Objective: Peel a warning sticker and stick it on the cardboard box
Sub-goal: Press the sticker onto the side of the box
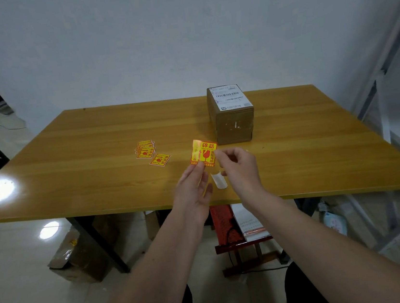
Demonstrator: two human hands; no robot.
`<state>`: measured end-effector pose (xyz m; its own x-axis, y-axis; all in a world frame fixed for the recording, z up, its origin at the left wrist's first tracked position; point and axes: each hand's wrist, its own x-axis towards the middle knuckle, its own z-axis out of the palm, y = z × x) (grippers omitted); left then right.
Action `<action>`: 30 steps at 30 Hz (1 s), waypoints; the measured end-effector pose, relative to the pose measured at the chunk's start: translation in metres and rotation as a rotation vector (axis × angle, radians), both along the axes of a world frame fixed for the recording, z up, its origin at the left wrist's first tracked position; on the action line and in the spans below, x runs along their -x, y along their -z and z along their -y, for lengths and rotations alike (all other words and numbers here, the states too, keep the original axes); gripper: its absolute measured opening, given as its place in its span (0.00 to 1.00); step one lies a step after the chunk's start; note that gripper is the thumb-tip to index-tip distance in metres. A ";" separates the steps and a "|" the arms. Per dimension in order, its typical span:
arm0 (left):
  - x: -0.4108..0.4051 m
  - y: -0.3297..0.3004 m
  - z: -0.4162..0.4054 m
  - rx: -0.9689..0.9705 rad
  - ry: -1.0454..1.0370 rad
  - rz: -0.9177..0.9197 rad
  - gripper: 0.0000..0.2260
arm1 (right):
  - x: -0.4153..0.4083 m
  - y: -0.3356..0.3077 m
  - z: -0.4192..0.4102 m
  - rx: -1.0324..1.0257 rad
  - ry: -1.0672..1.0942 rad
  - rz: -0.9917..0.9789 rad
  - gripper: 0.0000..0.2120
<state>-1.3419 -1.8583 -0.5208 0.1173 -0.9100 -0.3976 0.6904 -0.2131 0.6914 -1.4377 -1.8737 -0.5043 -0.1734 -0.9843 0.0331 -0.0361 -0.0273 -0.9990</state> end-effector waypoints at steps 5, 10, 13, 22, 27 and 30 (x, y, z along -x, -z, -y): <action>0.004 -0.002 -0.003 0.026 -0.019 -0.007 0.08 | 0.000 -0.006 0.003 0.047 0.046 -0.034 0.05; 0.004 0.000 -0.006 0.032 -0.047 0.098 0.10 | 0.003 -0.005 0.001 0.105 0.025 -0.136 0.05; 0.005 0.000 -0.006 0.019 -0.064 0.210 0.05 | 0.005 -0.002 -0.001 0.130 0.026 -0.191 0.05; 0.006 0.006 0.048 0.178 -0.075 0.992 0.14 | 0.061 -0.001 0.040 0.086 0.122 -0.265 0.04; 0.024 -0.004 0.107 0.433 0.008 1.558 0.26 | 0.083 0.011 0.088 0.037 0.134 -0.240 0.05; 0.035 -0.011 0.136 0.493 0.055 1.636 0.32 | 0.089 0.020 0.116 0.031 0.127 -0.219 0.07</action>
<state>-1.3766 -1.9941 -0.5097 0.0522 -0.9173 0.3948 -0.7517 0.2242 0.6202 -1.5266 -1.9897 -0.5240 -0.2806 -0.9532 0.1129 -0.2565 -0.0389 -0.9658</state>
